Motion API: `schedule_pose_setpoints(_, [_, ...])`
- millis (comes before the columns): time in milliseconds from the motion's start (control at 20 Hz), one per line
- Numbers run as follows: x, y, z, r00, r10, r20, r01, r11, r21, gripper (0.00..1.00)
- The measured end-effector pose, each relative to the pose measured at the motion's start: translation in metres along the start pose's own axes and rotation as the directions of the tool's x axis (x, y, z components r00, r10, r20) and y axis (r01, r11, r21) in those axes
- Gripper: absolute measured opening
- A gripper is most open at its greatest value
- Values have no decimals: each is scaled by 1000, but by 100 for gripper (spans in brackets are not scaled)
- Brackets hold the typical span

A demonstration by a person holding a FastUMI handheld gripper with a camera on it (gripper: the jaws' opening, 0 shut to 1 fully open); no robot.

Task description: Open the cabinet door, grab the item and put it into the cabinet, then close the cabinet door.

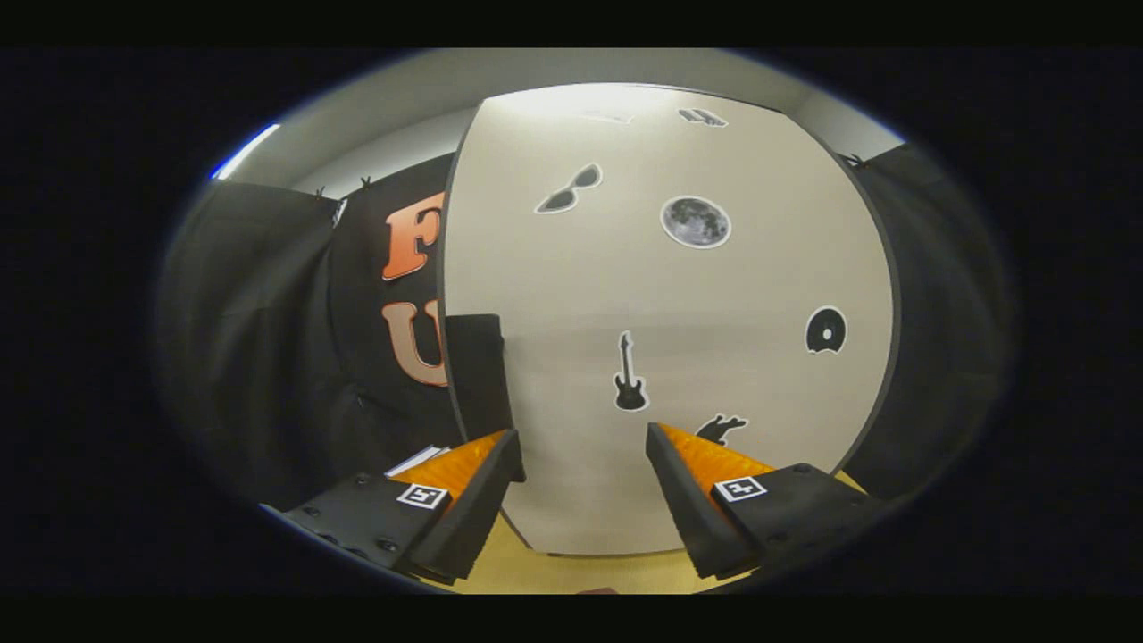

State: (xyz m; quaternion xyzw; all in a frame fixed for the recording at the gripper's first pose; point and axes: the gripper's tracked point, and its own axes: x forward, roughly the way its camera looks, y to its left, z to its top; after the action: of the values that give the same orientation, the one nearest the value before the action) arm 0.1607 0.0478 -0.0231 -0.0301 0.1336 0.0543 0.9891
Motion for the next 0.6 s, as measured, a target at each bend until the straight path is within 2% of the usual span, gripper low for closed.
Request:
schedule_pose_setpoints(300, [-16, 1, -3, 1000, 7, 3, -7, 1000, 4, 93])
schedule_pose_setpoints(600, [-96, -22, 9, 998, 30, 51, -29, 1000, -10, 92])
